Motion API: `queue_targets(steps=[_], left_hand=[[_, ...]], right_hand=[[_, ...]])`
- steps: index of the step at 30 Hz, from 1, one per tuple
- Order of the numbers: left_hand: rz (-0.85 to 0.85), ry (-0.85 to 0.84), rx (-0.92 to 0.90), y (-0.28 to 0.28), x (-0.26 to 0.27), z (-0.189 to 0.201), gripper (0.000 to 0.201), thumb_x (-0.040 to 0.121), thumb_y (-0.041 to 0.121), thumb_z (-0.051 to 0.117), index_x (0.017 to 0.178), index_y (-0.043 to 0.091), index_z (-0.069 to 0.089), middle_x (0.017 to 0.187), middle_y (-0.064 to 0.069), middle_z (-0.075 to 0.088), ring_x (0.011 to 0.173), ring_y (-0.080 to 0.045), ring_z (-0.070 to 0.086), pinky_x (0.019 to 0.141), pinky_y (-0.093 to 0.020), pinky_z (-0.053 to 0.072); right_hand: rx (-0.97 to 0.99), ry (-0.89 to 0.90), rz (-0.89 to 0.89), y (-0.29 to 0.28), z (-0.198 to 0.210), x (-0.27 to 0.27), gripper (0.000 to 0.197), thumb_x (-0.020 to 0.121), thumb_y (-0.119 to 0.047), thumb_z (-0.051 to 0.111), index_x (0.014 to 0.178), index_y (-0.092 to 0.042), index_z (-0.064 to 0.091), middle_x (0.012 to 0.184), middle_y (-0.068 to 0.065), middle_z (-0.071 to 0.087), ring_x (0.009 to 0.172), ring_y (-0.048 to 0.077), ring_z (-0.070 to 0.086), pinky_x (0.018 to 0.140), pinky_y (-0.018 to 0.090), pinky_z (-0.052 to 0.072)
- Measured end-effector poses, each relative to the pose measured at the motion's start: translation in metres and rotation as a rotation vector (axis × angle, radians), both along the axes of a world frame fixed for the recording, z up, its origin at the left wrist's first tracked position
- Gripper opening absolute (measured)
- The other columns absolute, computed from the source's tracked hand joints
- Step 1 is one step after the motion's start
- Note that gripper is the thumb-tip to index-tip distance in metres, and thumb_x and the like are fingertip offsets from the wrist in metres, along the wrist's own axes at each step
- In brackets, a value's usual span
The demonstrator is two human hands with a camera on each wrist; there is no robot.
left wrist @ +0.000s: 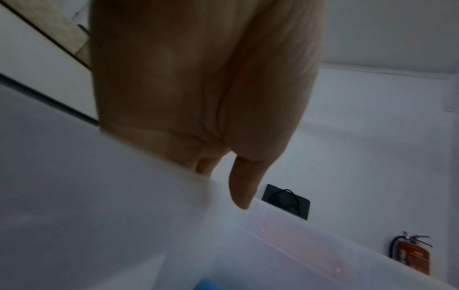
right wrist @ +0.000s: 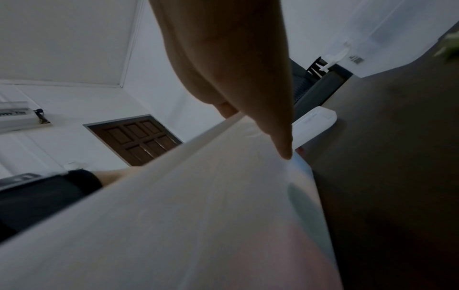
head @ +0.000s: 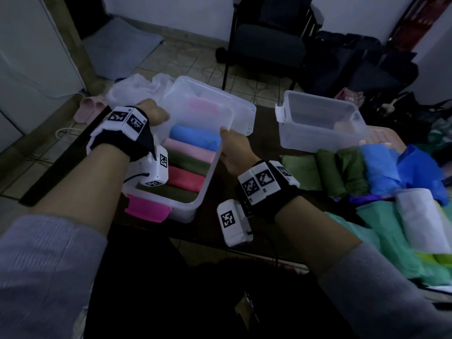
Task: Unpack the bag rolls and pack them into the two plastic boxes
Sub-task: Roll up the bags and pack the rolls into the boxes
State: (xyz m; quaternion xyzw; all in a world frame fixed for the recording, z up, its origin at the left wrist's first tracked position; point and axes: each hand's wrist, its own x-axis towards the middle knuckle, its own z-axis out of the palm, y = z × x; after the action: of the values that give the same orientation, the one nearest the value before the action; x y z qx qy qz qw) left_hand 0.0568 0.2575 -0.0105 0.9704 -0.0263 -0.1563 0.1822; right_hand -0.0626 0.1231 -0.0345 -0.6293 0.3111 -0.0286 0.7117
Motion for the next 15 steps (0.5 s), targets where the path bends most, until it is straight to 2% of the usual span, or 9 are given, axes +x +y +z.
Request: queue_targets(steps=[1, 3, 4, 7, 8, 11, 13, 15], left_hand=[[-0.005, -0.01, -0.01, -0.001, -0.001, 0.005, 0.058, 0.093, 0.033, 0.053, 0.137, -0.002, 0.038, 0.141, -0.023, 0.04, 0.128, -0.037, 0.039, 0.105, -0.039, 0.031], [-0.03, -0.047, -0.051, -0.007, -0.007, 0.024, 0.058, 0.093, 0.037, 0.052, 0.137, 0.002, 0.04, 0.141, -0.021, 0.041, 0.126, -0.035, 0.042, 0.103, -0.038, 0.034], [-0.051, -0.059, -0.081, -0.012, -0.012, 0.036, 0.054, 0.093, 0.036, 0.051, 0.135, 0.003, 0.043, 0.14, -0.02, 0.043, 0.122, -0.033, 0.045, 0.098, -0.037, 0.037], [-0.059, -0.045, -0.275, -0.033, -0.032, 0.075, 0.045, 0.095, 0.031, 0.05, 0.129, 0.001, 0.05, 0.132, -0.016, 0.053, 0.105, -0.028, 0.055, 0.071, -0.031, 0.043], [-0.068, -0.029, -0.341, -0.042, -0.041, 0.088, 0.043, 0.096, 0.031, 0.048, 0.129, 0.004, 0.05, 0.131, -0.012, 0.054, 0.107, -0.028, 0.057, 0.07, -0.03, 0.043], [-0.165, 0.013, -0.501, -0.073, -0.078, 0.119, 0.043, 0.098, 0.037, 0.043, 0.133, 0.012, 0.046, 0.125, 0.001, 0.056, 0.104, -0.021, 0.059, 0.086, -0.036, 0.046], [-0.256, 0.01, -0.549, -0.098, -0.103, 0.129, 0.043, 0.097, 0.038, 0.045, 0.132, 0.013, 0.047, 0.116, 0.003, 0.057, 0.099, -0.017, 0.059, 0.086, -0.036, 0.048], [-0.357, -0.013, -0.53, -0.125, -0.128, 0.123, 0.039, 0.097, 0.037, 0.046, 0.128, 0.013, 0.051, 0.113, -0.001, 0.058, 0.099, -0.019, 0.059, 0.082, -0.035, 0.048]], right_hand=[[0.0, -0.011, 0.035, -0.002, 0.001, -0.003, 0.039, 0.099, -0.021, 0.043, 0.127, 0.005, 0.049, 0.129, 0.023, 0.054, 0.119, 0.038, 0.052, 0.099, 0.041, 0.045], [0.035, -0.007, 0.049, -0.013, 0.0, -0.01, 0.041, 0.099, -0.026, 0.044, 0.133, -0.004, 0.046, 0.133, 0.012, 0.053, 0.122, 0.029, 0.05, 0.098, 0.034, 0.04], [0.063, 0.014, 0.058, -0.018, 0.002, -0.014, 0.042, 0.099, -0.028, 0.044, 0.135, -0.007, 0.044, 0.135, 0.009, 0.05, 0.124, 0.026, 0.048, 0.094, 0.032, 0.037], [0.013, 0.047, 0.05, -0.038, 0.0, -0.024, 0.044, 0.098, -0.026, 0.047, 0.138, -0.01, 0.042, 0.136, 0.007, 0.048, 0.124, 0.025, 0.046, 0.087, 0.031, 0.037], [-0.033, 0.075, 0.049, -0.046, -0.002, -0.029, 0.045, 0.096, -0.025, 0.05, 0.139, -0.012, 0.041, 0.135, 0.007, 0.049, 0.12, 0.023, 0.048, 0.086, 0.031, 0.038], [-0.302, 0.166, 0.067, -0.08, -0.012, -0.045, 0.042, 0.094, -0.019, 0.053, 0.135, -0.011, 0.046, 0.128, 0.007, 0.053, 0.1, 0.016, 0.051, 0.083, 0.029, 0.044], [-0.474, 0.202, 0.084, -0.107, -0.016, -0.06, 0.037, 0.093, -0.014, 0.052, 0.129, -0.008, 0.051, 0.127, 0.01, 0.056, 0.103, 0.019, 0.055, 0.088, 0.031, 0.047], [-0.683, 0.268, 0.1, -0.134, -0.018, -0.074, 0.035, 0.092, -0.012, 0.049, 0.126, -0.005, 0.053, 0.127, 0.015, 0.055, 0.113, 0.027, 0.054, 0.095, 0.035, 0.044]])
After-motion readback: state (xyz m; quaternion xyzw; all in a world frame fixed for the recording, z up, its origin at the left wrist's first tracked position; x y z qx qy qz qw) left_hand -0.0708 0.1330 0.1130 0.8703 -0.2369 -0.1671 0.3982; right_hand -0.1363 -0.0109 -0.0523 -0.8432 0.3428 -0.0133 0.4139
